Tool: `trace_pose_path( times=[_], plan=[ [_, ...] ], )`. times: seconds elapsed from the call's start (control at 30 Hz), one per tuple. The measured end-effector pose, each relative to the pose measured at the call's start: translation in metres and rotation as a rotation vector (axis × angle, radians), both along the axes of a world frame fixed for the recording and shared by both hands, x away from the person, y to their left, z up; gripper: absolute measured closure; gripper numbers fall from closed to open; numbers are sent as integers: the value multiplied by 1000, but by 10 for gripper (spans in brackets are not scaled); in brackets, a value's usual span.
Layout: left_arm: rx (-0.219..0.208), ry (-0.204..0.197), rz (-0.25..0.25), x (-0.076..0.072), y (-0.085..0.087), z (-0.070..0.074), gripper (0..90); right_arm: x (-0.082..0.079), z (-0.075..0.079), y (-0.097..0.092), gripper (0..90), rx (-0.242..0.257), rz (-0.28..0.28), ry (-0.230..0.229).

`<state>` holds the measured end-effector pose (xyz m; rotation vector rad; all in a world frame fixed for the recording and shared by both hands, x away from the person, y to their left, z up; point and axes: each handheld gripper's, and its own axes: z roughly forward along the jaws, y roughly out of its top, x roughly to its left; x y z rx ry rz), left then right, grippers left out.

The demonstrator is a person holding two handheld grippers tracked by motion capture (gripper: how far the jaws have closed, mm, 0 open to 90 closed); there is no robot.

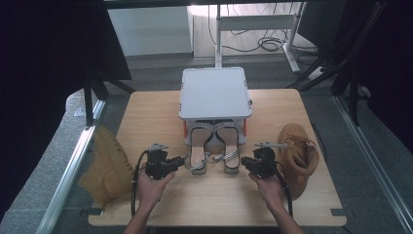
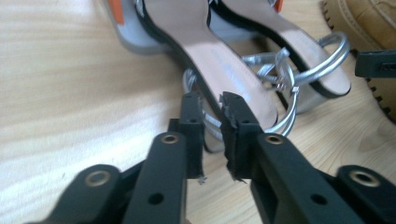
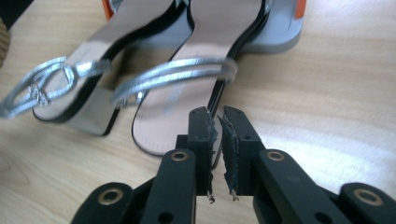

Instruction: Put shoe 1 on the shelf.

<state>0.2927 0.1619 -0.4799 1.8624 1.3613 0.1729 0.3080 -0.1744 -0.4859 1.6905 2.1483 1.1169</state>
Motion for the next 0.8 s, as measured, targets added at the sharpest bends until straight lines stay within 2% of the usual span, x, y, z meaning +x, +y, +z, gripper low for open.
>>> trace_pose_path(
  times=[0.07,0.17,0.37,0.47,0.57,0.7,0.8],
  plan=[
    [18,1,0,-4,1,-5,723,-4,-4,1,755,1,12,0],
    [18,10,-9,-9,1,-11,654,-8,-9,2,723,7,22,4],
    [41,22,-46,-16,-8,-23,516,-15,-15,2,626,-24,29,-5],
    [53,30,-63,-19,-14,-27,474,-17,-19,2,585,-14,38,3],
    [57,32,-61,-21,-16,-31,423,-21,-22,5,536,-9,56,7],
    [71,18,-57,-21,-24,-34,370,-20,-26,12,473,-25,56,-2],
    [81,16,-59,-19,-31,-36,351,-18,-28,17,457,-37,61,-12]
  ],
)
